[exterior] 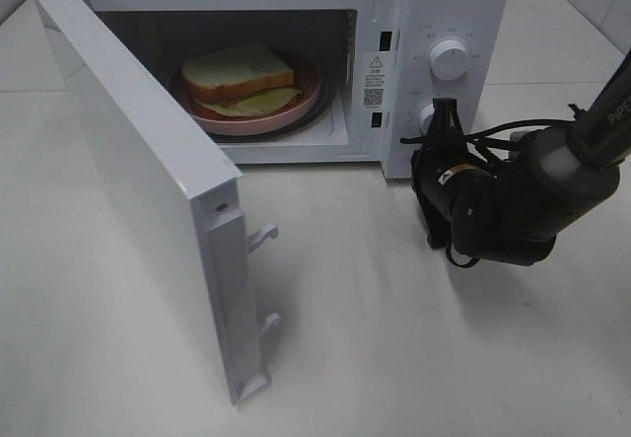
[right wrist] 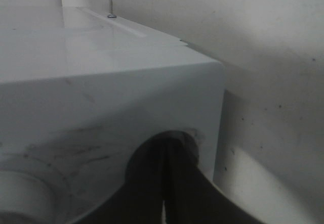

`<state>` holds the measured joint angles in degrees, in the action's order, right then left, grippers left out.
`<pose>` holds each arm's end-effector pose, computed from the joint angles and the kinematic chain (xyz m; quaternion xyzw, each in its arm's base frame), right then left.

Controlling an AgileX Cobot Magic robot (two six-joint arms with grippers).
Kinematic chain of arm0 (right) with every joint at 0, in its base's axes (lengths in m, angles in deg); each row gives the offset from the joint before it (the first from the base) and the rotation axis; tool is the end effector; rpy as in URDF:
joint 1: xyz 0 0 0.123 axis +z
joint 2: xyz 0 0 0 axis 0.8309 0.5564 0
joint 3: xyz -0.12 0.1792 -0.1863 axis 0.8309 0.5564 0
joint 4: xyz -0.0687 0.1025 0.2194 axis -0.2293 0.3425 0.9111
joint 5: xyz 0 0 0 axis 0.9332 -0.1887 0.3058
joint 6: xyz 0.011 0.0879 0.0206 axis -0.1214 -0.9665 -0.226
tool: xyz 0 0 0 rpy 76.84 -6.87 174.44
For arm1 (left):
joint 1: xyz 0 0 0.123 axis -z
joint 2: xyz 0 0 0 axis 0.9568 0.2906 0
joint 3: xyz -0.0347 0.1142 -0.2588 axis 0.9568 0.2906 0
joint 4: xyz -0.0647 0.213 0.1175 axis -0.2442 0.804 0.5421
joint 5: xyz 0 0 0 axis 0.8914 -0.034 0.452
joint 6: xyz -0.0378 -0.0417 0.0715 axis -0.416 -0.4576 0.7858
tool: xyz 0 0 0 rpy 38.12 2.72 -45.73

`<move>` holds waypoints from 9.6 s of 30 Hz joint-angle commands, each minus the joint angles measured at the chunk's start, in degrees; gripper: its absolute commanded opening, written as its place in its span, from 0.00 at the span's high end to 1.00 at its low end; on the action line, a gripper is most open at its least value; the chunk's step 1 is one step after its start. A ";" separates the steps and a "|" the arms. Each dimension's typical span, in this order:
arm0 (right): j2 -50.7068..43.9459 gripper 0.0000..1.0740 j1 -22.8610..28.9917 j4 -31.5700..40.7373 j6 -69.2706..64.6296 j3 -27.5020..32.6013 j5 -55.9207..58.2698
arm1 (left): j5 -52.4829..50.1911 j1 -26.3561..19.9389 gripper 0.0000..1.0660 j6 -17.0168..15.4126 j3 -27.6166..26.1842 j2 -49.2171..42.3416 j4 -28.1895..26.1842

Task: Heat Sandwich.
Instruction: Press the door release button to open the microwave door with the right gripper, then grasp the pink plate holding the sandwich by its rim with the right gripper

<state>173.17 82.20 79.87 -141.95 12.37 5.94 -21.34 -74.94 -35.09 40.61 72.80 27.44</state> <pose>0.3493 0.1273 0.0720 0.5730 0.5862 0.3937 0.4160 -0.0042 -0.0071 0.2788 0.0139 0.8458 -0.0195 0.5330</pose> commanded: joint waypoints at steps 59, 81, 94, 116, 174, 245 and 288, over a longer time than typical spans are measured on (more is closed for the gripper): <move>-28.93 0.96 -1.38 -3.72 37.64 10.14 42.57 | -0.11 -0.17 0.05 -0.06 0.17 -1.43 -0.17; -35.35 0.91 -1.38 -14.67 68.53 4.64 83.88 | -0.11 -0.17 0.05 -0.06 0.17 -1.43 -0.17; -36.27 0.87 -1.38 -29.22 81.36 -3.67 99.64 | -0.11 -0.17 0.05 -0.06 0.17 -1.43 -0.17; -37.76 0.80 -1.38 -33.00 133.73 -9.68 102.27 | -0.11 -0.17 0.05 -0.06 0.17 -1.43 -0.17; -35.81 0.19 5.04 -40.91 137.05 -15.36 98.84 | -0.11 -0.17 0.05 -0.06 0.17 -1.43 -0.17; 2.35 0.23 10.77 -38.90 137.28 -54.77 91.50 | -0.11 -0.17 0.05 -0.06 0.17 -1.43 0.11; 15.76 0.37 9.97 -39.82 134.87 -67.21 90.36 | -0.11 -0.17 0.05 -0.06 0.17 -1.43 1.15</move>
<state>188.70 92.52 40.11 -6.10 -54.49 96.30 -21.34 -74.94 -35.09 40.61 72.80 28.42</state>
